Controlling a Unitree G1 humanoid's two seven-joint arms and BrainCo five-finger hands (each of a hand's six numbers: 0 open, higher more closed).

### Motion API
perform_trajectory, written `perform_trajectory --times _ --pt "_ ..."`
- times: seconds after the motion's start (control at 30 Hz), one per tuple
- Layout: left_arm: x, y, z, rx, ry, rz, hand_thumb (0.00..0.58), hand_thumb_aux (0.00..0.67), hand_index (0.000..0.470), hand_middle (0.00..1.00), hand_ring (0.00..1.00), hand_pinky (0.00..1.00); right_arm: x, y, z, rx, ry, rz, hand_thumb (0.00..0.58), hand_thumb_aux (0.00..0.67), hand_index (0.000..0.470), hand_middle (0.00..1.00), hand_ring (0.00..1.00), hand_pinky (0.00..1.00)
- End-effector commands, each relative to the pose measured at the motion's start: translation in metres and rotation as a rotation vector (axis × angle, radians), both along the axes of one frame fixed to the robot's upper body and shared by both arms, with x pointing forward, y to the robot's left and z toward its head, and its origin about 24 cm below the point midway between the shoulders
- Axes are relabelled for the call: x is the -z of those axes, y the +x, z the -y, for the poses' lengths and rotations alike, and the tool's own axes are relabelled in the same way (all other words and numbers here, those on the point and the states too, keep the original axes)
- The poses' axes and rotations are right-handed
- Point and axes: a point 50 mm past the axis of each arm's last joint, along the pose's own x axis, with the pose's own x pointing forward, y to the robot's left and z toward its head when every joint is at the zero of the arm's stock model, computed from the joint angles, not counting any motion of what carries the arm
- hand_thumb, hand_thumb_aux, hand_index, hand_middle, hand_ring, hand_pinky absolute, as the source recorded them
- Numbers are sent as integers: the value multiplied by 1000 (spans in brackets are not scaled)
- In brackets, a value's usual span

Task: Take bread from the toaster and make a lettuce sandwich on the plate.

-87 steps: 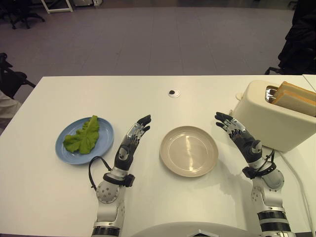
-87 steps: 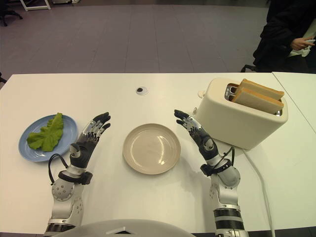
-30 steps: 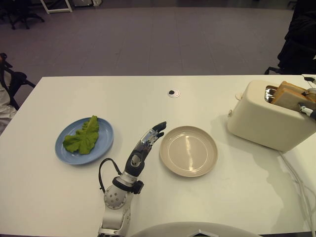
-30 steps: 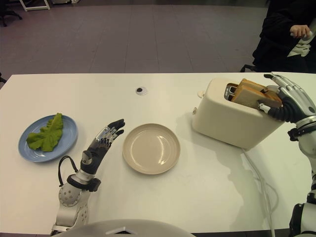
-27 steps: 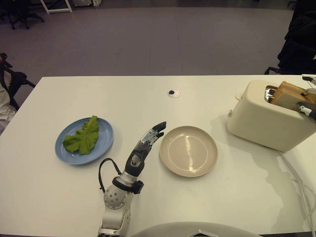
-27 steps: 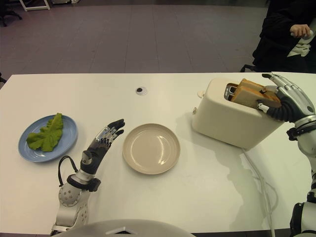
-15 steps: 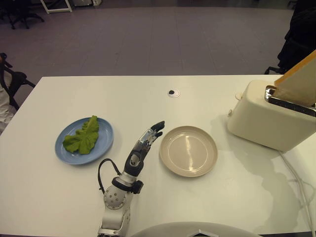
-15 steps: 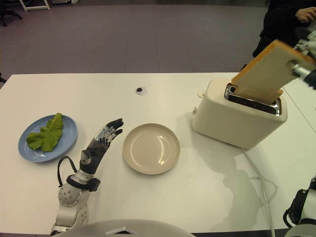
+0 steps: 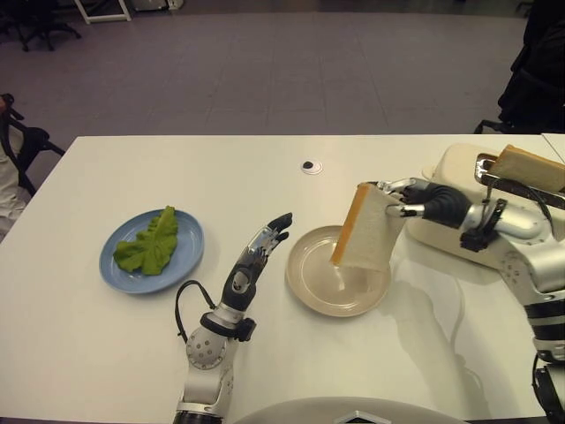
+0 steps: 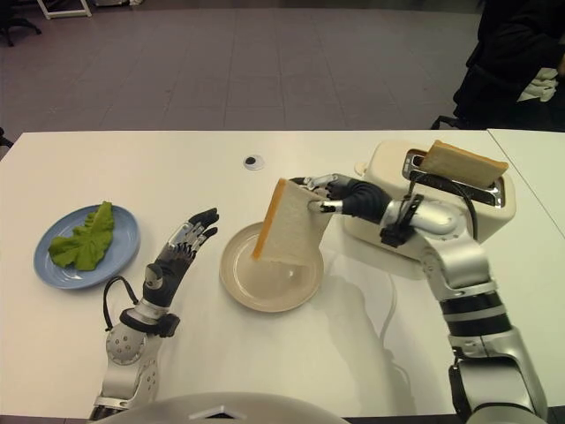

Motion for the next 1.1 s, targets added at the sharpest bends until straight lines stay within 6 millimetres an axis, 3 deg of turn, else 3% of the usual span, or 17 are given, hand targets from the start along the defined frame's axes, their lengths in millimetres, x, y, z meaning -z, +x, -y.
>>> perform_trajectory --times 0.03,0.2,0.23,0.27,0.3,0.4,0.53,0.67,0.83,0.87,0.9,0.93,1.0,1.03,1.1 --pt "-8 -1 -8 -39 -61 14 0 0 0 0 0 0 38 1 -19 -13 -152 -15 580 670 470 0 0 0" --pt "-25 3 -23 -154 24 40 0 0 0 0 0 0 60 -5 -35 -59 -255 41 580 667 468 0 0 0" --pt "-30 5 -29 -190 95 49 0 0 0 0 0 0 60 -5 -37 -62 -261 58 538 489 343 0 0 0" --pt "-36 6 -35 -227 168 64 0 0 0 0 0 0 60 -6 -38 -63 -263 75 398 294 206 0 0 0" --pt "-43 7 -44 -277 245 80 0 0 0 0 0 0 59 -6 -39 -57 -262 95 5 3 2 0 0 0" --pt "-59 13 -76 -460 683 122 0 0 0 0 0 0 51 -8 -42 -62 -244 149 0 0 0 0 0 0" --pt "-51 32 -131 -686 1295 96 0 0 0 0 0 0 42 -9 -36 -16 -227 200 0 0 0 0 0 0" --pt "-38 36 -184 -804 1607 -14 0 0 0 0 0 0 24 -16 -33 15 -147 273 0 0 0 0 0 0" --pt "-10 33 -216 -811 1768 -149 0 0 0 0 0 0 14 -28 -31 9 -71 310 0 0 0 0 0 0" --pt "-3 32 -220 -796 1781 -179 124 76 53 0 0 0 14 -31 -32 3 -62 310 0 0 0 0 0 0" --pt "5 32 -221 -775 1781 -199 172 108 76 0 0 0 15 -33 -33 -2 -56 311 0 0 0 0 0 0" --pt "13 33 -218 -746 1776 -212 438 339 238 0 0 0 15 -35 -34 -7 -50 314 0 0 0 0 0 0" --pt "23 37 -213 -702 1768 -222 519 452 317 0 0 0 15 -37 -35 -9 -45 319 0 0 0 0 0 0" --pt "27 38 -211 -686 1763 -224 580 657 461 0 0 0 14 -38 -35 -10 -43 323 0 0 0 0 0 0" --pt "28 39 -209 -674 1741 -215 580 670 470 0 0 0 13 -39 -36 -11 -40 331 0 0 0 0 0 0"
